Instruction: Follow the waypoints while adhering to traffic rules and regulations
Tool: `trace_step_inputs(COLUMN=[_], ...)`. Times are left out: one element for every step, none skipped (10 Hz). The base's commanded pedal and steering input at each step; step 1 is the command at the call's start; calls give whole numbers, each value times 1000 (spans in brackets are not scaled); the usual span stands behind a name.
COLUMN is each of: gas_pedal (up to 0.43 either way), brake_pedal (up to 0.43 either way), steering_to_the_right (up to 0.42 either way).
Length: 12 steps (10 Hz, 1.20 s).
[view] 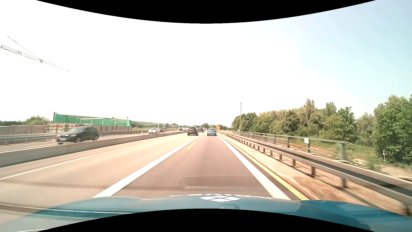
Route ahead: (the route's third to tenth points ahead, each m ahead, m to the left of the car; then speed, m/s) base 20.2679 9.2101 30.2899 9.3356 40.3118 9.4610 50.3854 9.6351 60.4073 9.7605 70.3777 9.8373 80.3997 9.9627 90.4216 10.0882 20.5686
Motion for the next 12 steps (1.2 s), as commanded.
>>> trace_step_inputs(gas_pedal=[118,110,110,110,110,110,110,110,110,110,110,110], brake_pedal=[0,0,0,0,0,0,0,0,0,0,0,0], steering_to_the_right=[-1,-1,-1,-1,-1,-1,-1,-1,-1,-1,-1,-1])
